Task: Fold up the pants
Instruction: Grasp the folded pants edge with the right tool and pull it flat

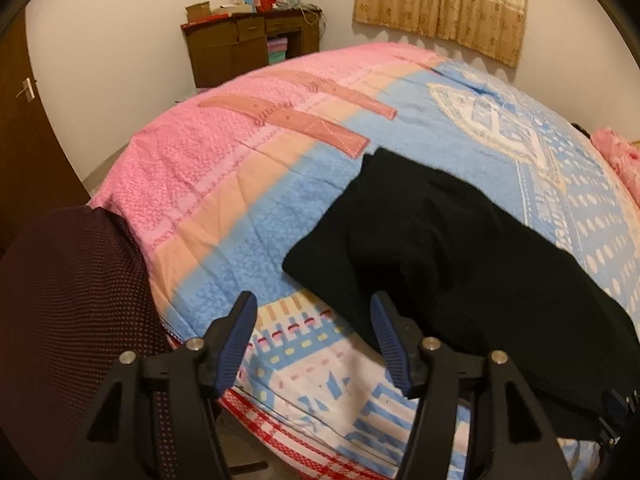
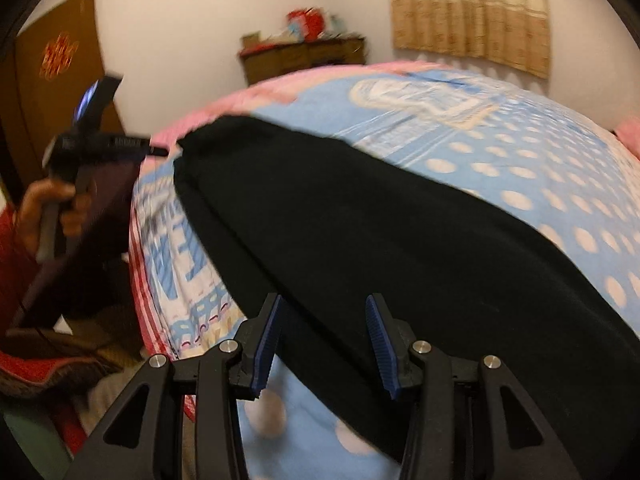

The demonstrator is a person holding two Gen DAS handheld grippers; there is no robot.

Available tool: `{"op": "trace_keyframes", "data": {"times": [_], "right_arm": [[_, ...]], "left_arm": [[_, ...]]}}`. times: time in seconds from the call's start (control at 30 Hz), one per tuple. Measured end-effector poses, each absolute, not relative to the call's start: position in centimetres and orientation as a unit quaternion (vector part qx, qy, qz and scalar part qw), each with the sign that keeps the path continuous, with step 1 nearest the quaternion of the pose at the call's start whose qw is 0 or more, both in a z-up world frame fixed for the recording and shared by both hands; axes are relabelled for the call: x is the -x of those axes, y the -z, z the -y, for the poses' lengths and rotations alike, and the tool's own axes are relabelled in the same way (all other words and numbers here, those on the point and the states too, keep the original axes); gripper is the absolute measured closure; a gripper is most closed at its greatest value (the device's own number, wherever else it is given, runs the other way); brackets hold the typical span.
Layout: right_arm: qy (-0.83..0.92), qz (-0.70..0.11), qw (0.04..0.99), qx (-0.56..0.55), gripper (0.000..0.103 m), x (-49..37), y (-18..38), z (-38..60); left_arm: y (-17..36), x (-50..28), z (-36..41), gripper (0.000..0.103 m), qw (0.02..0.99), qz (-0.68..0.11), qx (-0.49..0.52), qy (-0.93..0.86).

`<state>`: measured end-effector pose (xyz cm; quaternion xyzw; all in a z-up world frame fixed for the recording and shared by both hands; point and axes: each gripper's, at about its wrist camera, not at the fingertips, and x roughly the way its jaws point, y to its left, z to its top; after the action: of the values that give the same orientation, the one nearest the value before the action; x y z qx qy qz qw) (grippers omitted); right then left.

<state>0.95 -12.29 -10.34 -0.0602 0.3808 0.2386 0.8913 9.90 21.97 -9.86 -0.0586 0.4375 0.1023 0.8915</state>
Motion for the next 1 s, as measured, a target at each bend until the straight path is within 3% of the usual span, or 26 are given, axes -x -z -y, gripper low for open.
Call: {"op": "trace_keyframes", "data": {"times": [0.17, 0.23, 0.27, 0.3, 0.37, 0.73, 0.87, 1.0], "right_arm": [[-0.238, -0.368, 0.887, 0.146, 0.058, -1.9, 11.0, 9.8], [-0.225, -0.354, 0.89, 0.179, 0.068, -2.2, 11.0, 9.0], [-0.222, -0.349, 0.891, 0.186, 0.084, -2.4, 11.0, 8.6], [-0.223, -0.35, 0.892, 0.183, 0.093, -2.7, 11.0, 8.4], [-0.223, -0.356, 0.894, 0.156, 0.098, -3.4, 10.7, 8.5], [-0.257, -0.365, 0.889, 0.098, 0.099, -2.1, 9.4, 9.5], [-0.253, -0.382, 0.883, 0.1, 0.099, -2.2, 9.9, 9.3], [-0.25, -0.392, 0.879, 0.106, 0.099, -2.3, 10.5, 9.0]], "left_arm": [[10.8, -10.1, -22.2, 0.041, 0.885, -0.453, 0.052, -0.094], [11.0, -10.1, -22.6, 0.04, 0.883, -0.457, 0.064, -0.089], [11.0, -10.1, -22.7, 0.04, 0.882, -0.458, 0.07, -0.084], [11.0, -10.0, -22.8, 0.04, 0.883, -0.457, 0.081, -0.069], [10.9, -10.0, -22.6, 0.04, 0.884, -0.455, 0.097, -0.039], [12.3, -12.9, -21.0, 0.038, 0.842, -0.47, 0.243, 0.107], [12.5, -14.6, -21.2, 0.038, 0.838, -0.448, 0.284, 0.127], [13.6, -16.5, -23.3, 0.039, 0.815, -0.409, 0.389, 0.128]]}}
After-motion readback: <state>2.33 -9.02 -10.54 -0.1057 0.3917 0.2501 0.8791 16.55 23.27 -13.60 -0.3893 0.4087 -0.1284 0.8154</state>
